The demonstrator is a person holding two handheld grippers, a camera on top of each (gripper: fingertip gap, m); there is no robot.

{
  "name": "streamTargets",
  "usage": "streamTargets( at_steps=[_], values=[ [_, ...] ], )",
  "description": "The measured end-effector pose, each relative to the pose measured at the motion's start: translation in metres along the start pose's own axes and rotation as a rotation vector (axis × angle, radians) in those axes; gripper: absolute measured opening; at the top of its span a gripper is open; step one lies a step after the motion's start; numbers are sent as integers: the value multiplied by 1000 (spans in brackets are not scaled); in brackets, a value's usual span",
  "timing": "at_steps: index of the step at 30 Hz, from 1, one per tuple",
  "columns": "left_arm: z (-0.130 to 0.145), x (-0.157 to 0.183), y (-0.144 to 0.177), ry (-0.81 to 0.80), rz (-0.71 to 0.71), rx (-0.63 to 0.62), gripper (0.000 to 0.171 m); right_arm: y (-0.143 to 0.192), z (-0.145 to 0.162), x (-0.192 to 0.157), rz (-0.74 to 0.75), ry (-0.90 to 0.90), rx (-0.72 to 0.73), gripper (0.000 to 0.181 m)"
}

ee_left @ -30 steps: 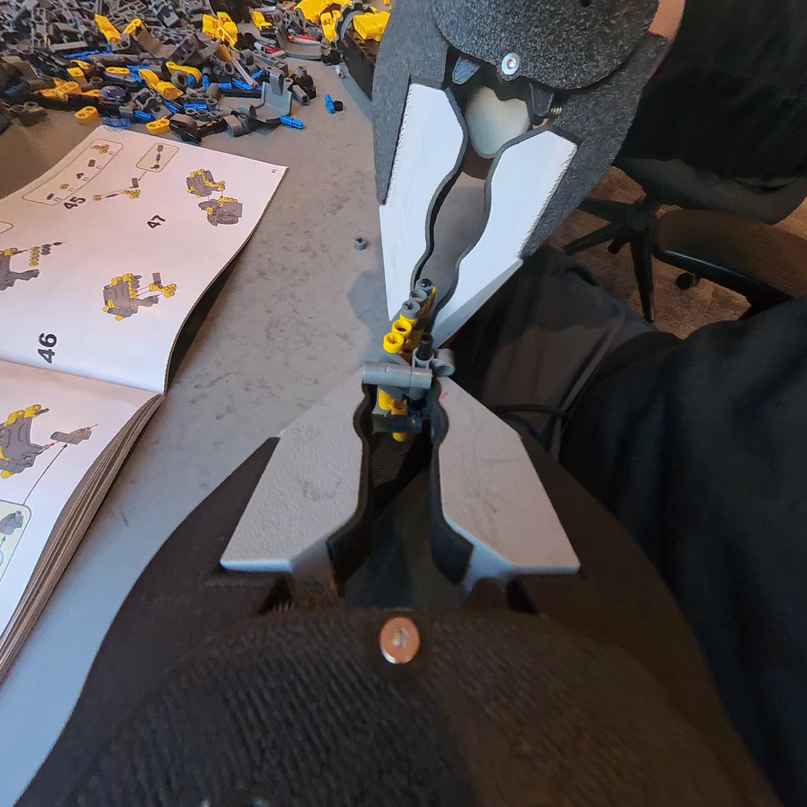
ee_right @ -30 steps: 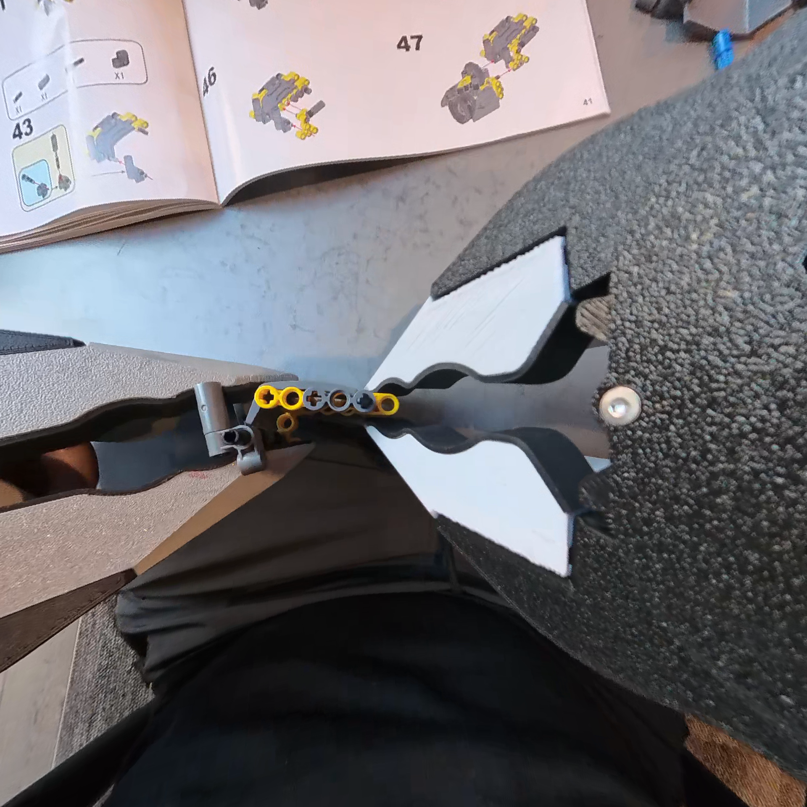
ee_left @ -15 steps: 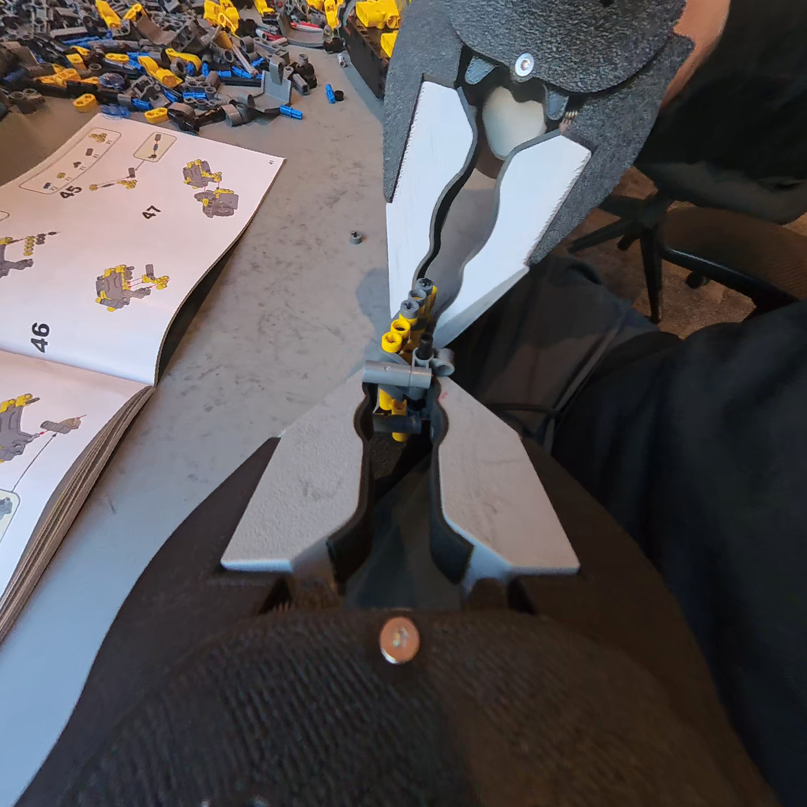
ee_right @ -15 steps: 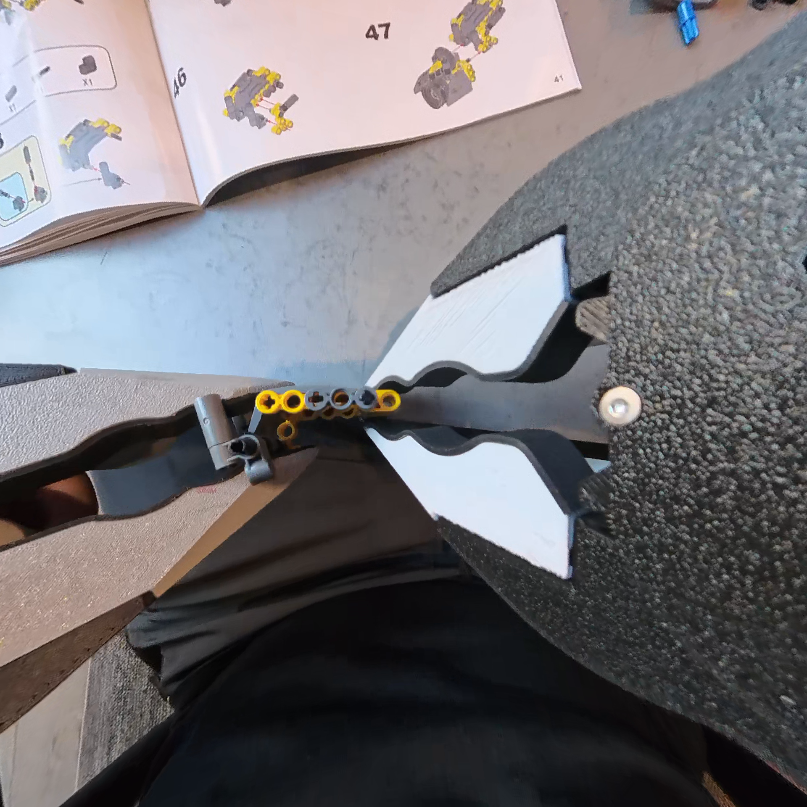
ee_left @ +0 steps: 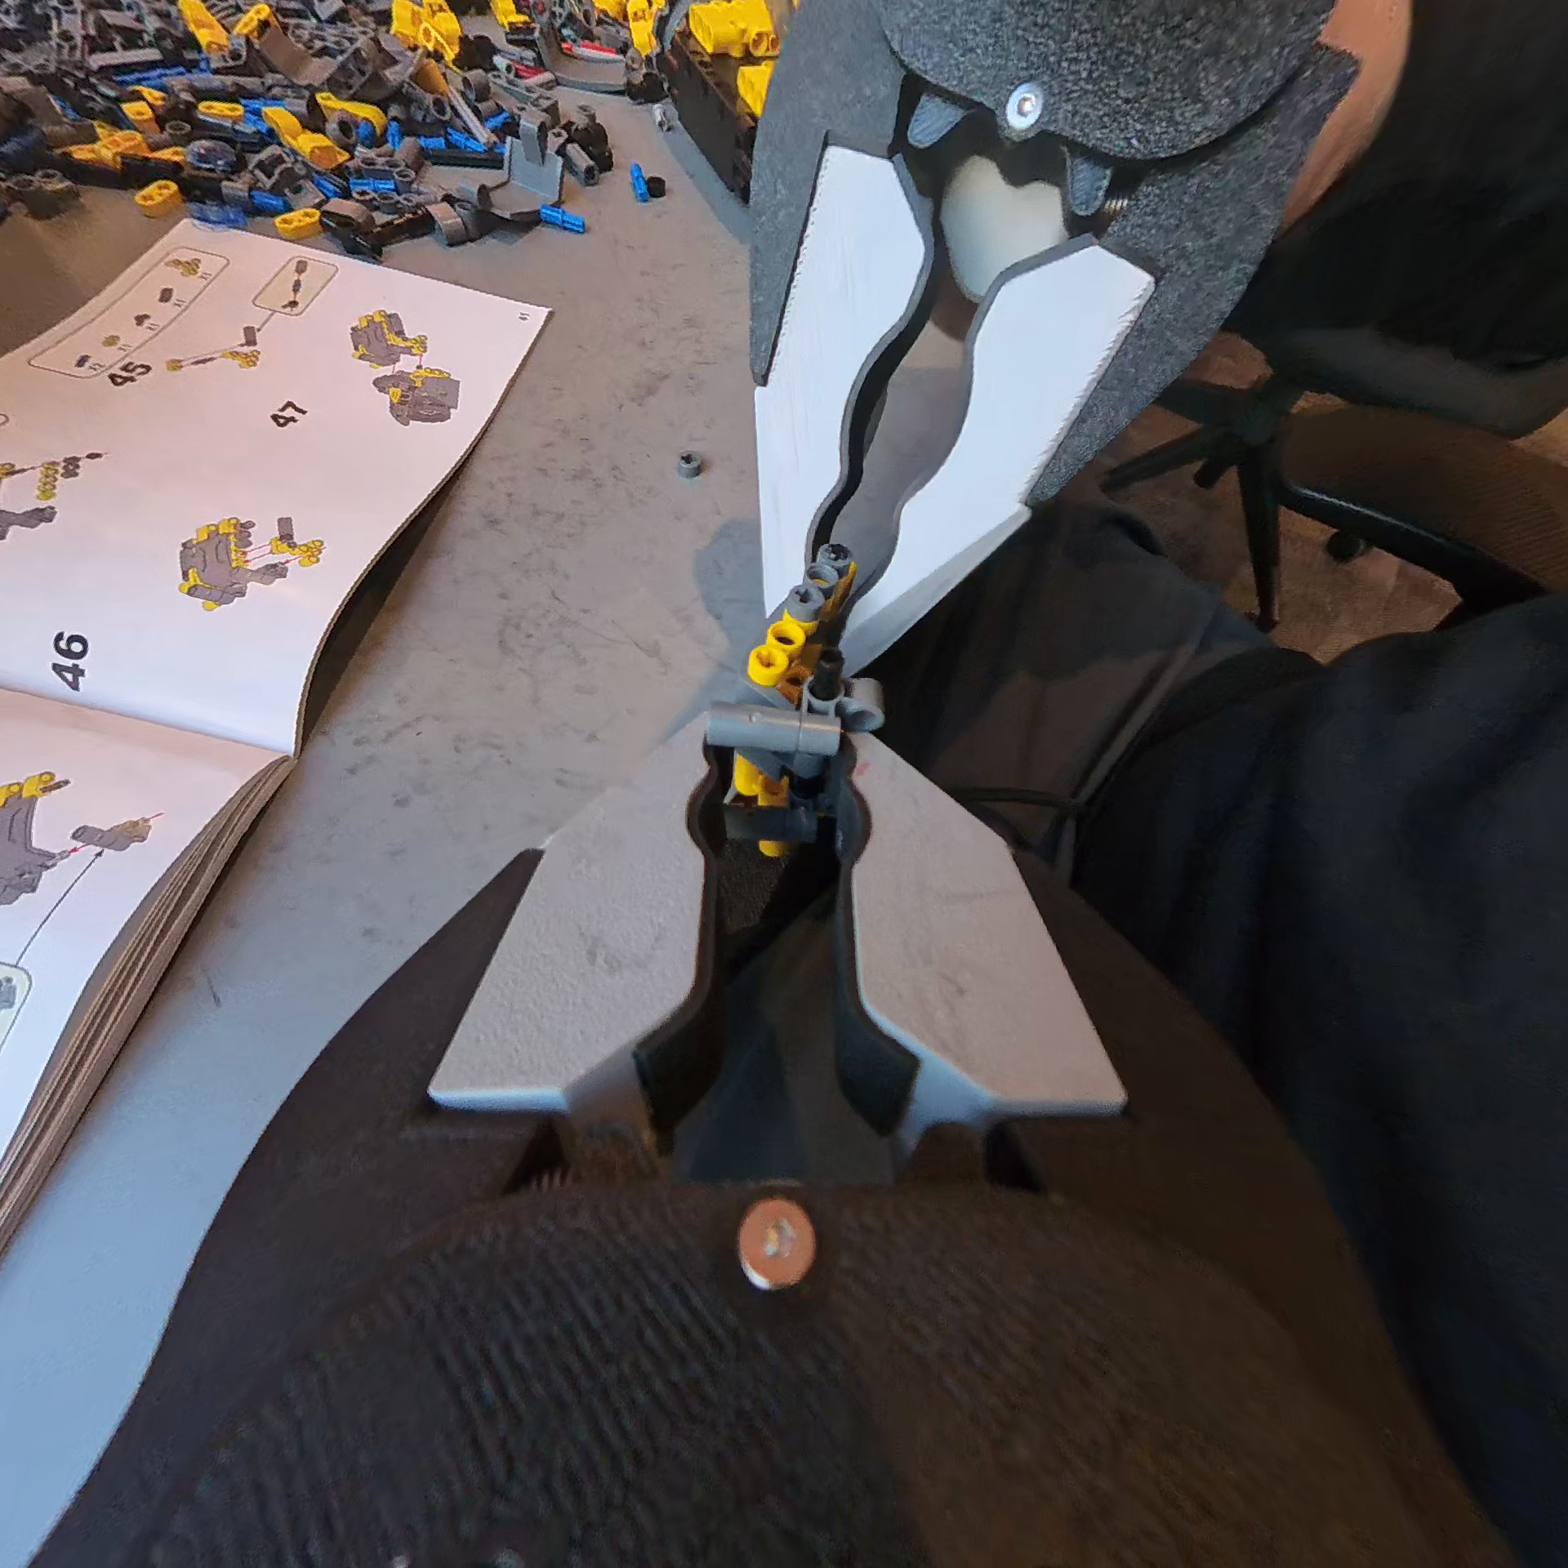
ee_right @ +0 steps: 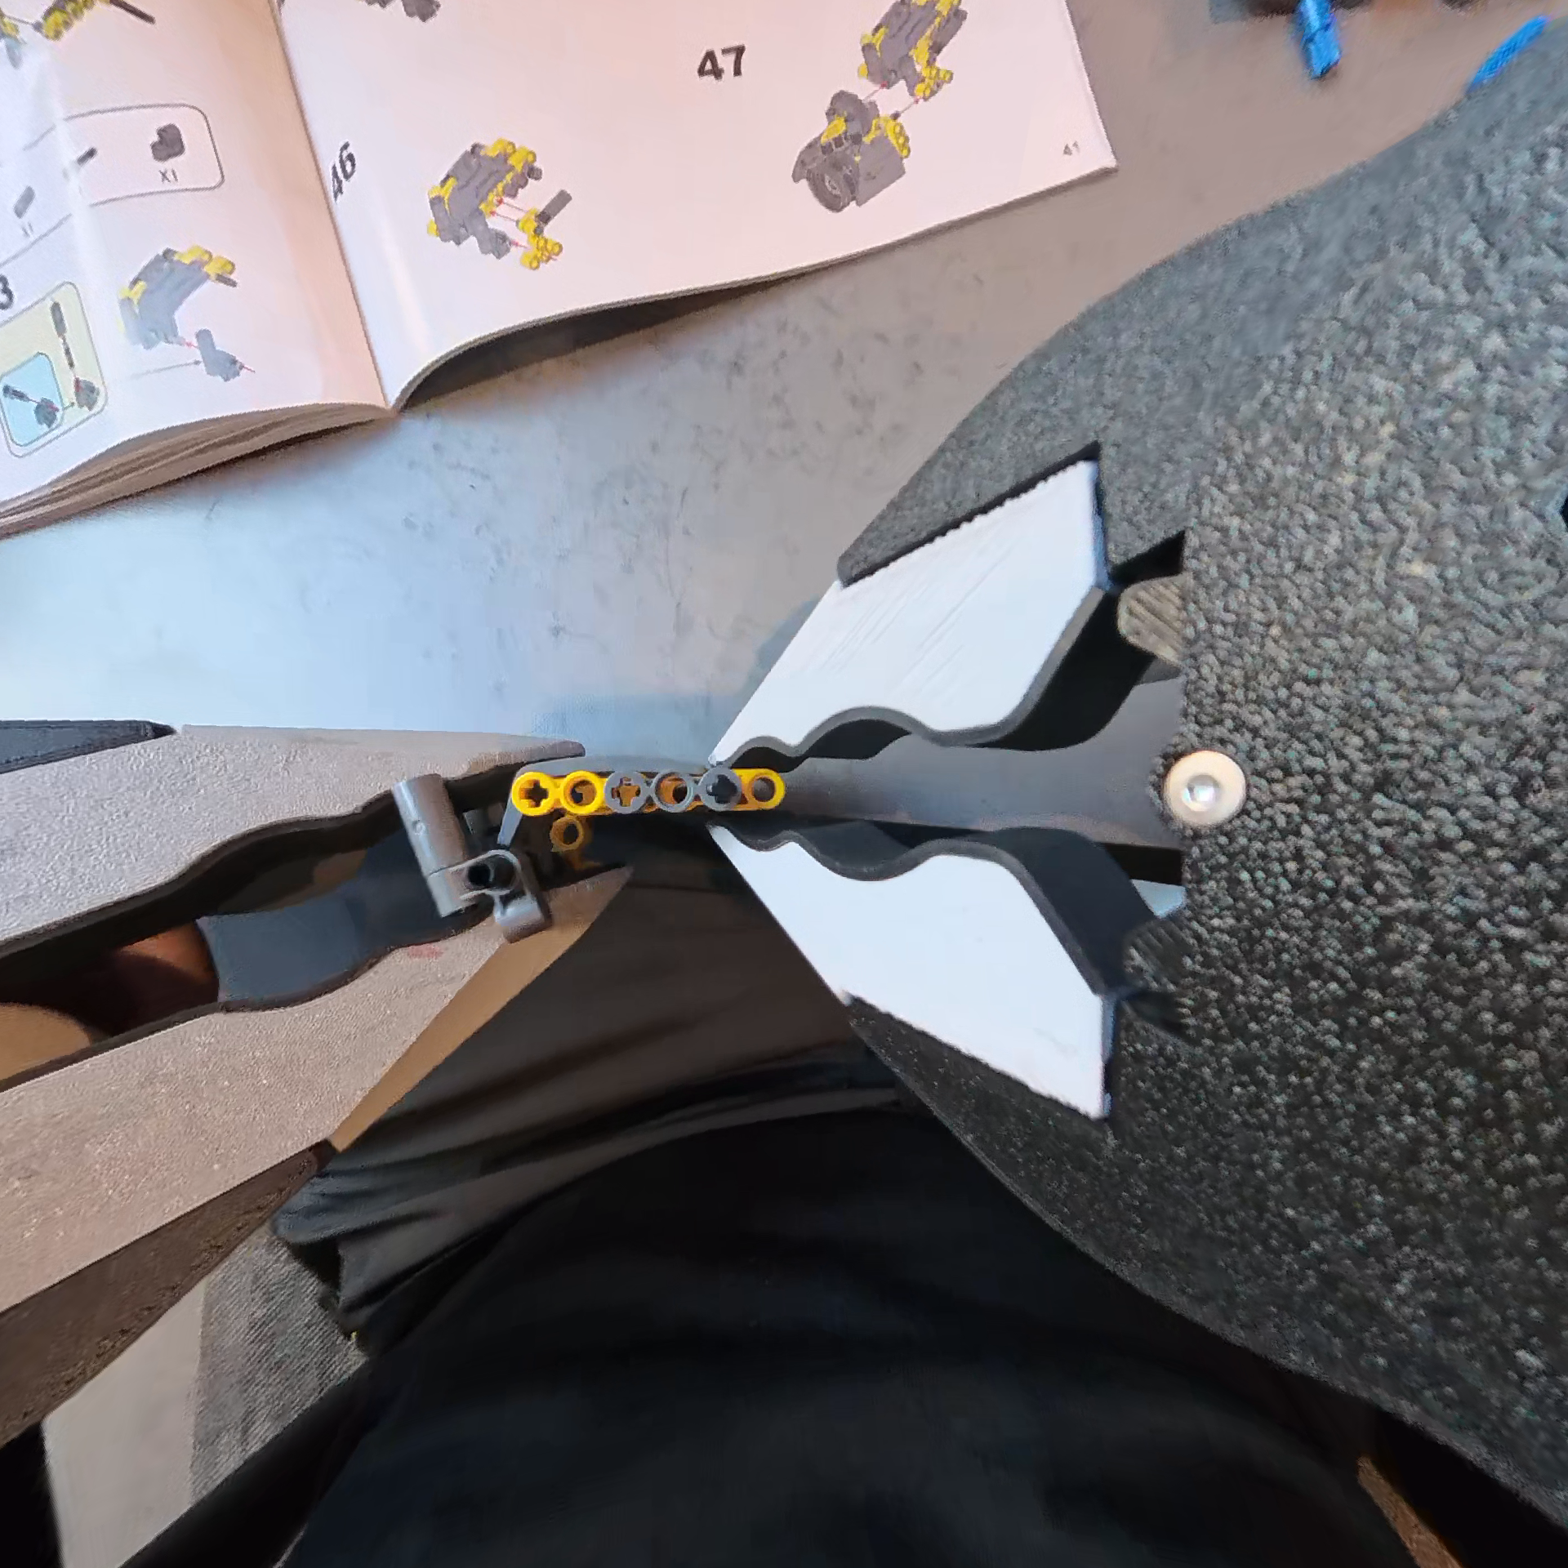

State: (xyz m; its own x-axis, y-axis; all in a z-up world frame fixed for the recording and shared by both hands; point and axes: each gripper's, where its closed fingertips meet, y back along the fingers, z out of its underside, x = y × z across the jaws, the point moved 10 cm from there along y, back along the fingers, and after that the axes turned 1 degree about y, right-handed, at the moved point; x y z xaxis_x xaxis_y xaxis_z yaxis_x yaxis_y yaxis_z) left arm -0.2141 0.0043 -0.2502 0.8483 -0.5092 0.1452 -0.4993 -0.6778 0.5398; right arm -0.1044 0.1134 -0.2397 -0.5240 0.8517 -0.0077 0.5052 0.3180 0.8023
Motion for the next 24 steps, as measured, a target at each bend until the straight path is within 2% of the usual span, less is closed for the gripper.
streamTargets(
  at_steps=[5,8,10,13,16,22,24],
  values=[
    [-10,6,10,-22,-2,41,19,14,-14,-6,18,-3,-42,6],
    [5,4,-6,-49,-15,-53,20,-5,-5,-6,-19,-22,-122,5],
    [3,3,-4,0,12,-33,19,-5,-7,-7,-13,-17,-128,6],
    [1,4,-2,-46,-22,-38,19,-6,-5,-5,-31,-38,-86,6],
    [1,3,-3,-6,-6,-20,19,-5,-1,-4,-42,-45,-45,6],
    [-4,4,-1,-24,-29,51,19,8,-2,-2,-6,-37,-3,6],
    [-4,2,-4,4,-13,38,19,8,-1,1,-13,-40,-19,6]
  ],
)
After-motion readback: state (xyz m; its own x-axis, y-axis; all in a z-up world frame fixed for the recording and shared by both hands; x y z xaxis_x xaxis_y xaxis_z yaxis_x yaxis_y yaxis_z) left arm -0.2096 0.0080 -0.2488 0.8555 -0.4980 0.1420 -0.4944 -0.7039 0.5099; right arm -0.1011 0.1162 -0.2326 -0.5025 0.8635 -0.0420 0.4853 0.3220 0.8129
